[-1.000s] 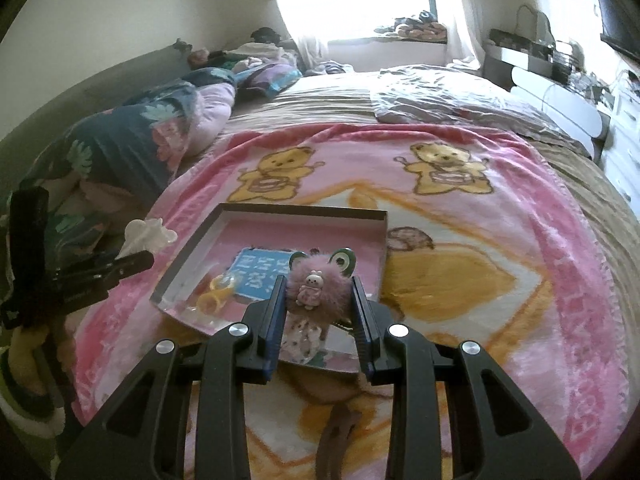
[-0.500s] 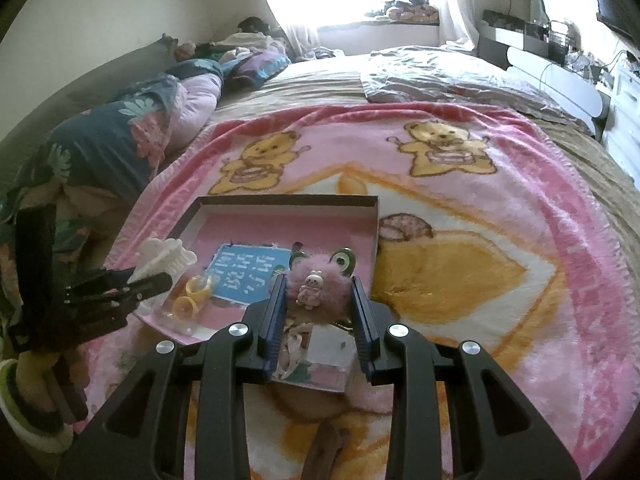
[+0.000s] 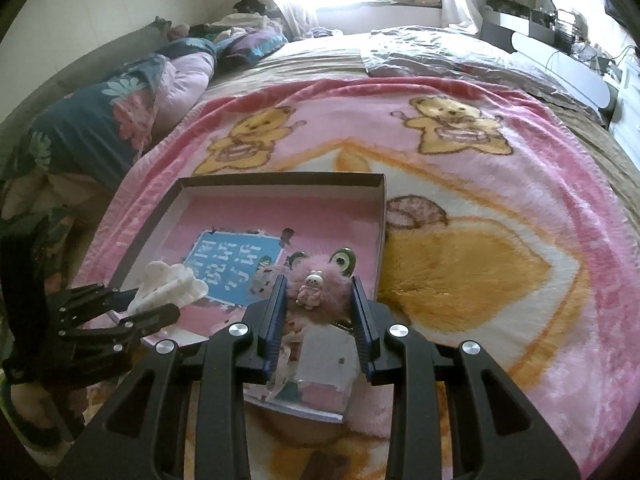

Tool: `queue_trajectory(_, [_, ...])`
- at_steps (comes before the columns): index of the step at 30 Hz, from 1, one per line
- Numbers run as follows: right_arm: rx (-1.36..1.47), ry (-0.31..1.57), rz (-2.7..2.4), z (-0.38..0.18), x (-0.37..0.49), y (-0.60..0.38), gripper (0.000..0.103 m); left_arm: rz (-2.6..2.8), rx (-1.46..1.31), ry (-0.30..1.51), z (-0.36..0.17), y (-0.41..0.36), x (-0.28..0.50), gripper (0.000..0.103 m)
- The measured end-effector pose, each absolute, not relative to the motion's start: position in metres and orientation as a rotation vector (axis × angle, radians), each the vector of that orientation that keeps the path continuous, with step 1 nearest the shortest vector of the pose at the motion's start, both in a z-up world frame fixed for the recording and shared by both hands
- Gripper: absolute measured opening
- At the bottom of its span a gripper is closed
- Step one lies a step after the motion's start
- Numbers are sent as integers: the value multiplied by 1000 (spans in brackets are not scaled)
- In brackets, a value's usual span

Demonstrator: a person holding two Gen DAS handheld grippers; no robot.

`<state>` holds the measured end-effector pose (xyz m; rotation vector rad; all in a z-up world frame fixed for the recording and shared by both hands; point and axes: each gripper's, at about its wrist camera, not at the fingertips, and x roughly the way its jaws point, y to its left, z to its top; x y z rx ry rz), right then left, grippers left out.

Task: Organize jewelry
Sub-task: 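Carry the white claw clip into the box while the right tool carries the pink charm there, then open the left tool to drop the claw clip while the right tool releases the charm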

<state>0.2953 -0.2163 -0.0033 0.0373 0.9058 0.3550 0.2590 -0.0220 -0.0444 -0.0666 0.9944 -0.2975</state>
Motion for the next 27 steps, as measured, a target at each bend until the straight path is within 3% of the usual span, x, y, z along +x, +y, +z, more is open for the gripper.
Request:
queue_trajectory(20, [19,957,400,-29,309,-186,33,-276,-88,1003,-42,-3,243,32])
queue_trajectory(27, [31,943,393,-23,293,-187,51,-244,-116,995,-36,11,230,33])
